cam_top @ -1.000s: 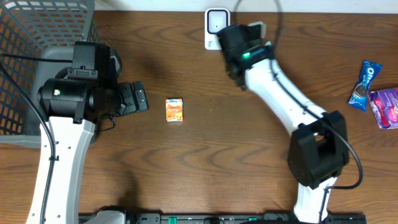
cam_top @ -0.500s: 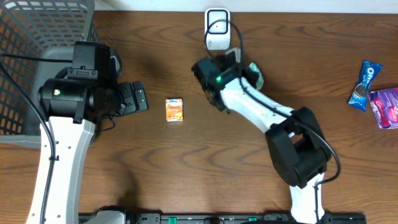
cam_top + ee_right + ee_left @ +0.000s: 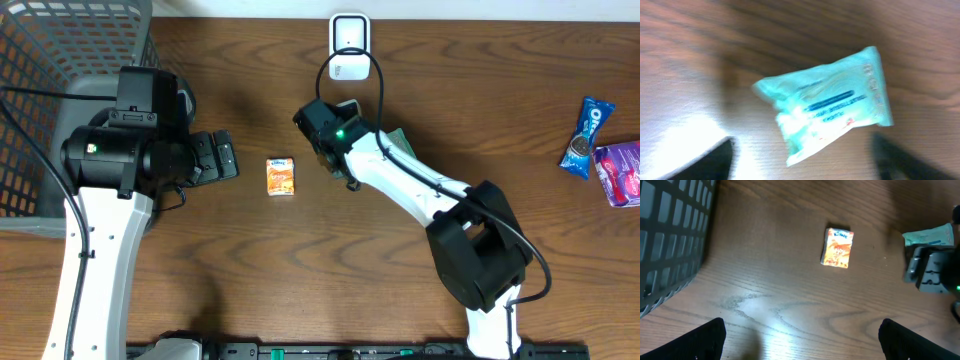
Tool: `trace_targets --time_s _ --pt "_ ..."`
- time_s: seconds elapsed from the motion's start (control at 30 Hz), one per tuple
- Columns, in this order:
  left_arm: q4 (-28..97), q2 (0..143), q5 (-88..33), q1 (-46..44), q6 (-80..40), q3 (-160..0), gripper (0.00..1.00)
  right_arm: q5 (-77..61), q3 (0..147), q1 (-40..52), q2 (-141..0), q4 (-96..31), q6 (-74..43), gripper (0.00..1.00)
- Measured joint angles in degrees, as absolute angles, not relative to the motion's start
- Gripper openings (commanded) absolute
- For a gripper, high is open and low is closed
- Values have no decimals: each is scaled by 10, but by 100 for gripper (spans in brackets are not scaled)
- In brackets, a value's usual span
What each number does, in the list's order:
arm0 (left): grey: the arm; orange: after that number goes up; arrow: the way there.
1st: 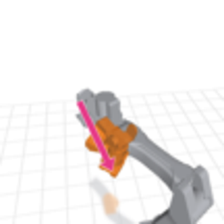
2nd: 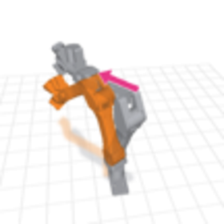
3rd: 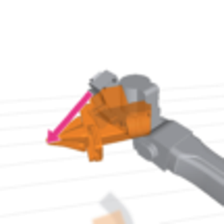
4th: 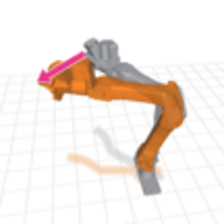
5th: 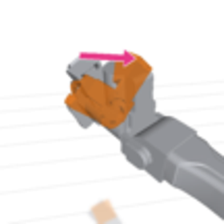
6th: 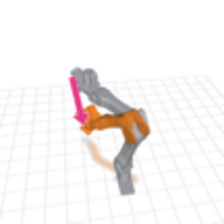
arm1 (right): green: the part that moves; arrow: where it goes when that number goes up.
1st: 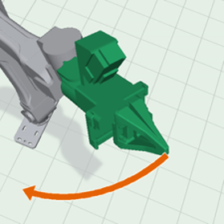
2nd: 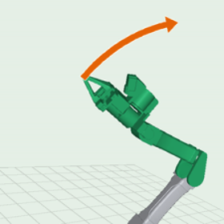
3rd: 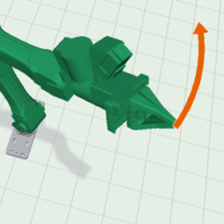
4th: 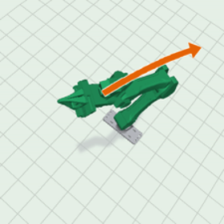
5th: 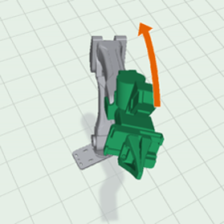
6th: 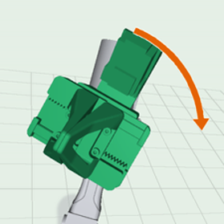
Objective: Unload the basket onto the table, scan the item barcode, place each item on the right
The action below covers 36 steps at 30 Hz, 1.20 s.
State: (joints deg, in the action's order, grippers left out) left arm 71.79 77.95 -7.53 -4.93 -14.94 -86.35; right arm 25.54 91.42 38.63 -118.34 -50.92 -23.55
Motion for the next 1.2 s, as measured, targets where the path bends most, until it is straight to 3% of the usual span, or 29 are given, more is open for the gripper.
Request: trace_targets --time_s 0.43,0.6,0.67,0.87,1.03,1.2 --pt "718 780 -75 -49 -149 -863 98 71 979 240 -1077 -552 -328 99" --pt "718 780 -75 -49 -149 -863 98 8 907 247 -1095 -529 -472 99" --pt "718 780 -75 -49 -149 -863 98 -14 878 252 -1101 -518 -531 91" --pt "718 780 -75 -49 -149 -863 98 -28 811 265 -1103 -443 -671 92" --pt "718 780 -75 -49 -149 -863 98 -12 781 265 -1103 -388 -724 84" --pt "718 780 -75 -49 -149 -863 98 -3 777 258 -1103 -356 -754 82"
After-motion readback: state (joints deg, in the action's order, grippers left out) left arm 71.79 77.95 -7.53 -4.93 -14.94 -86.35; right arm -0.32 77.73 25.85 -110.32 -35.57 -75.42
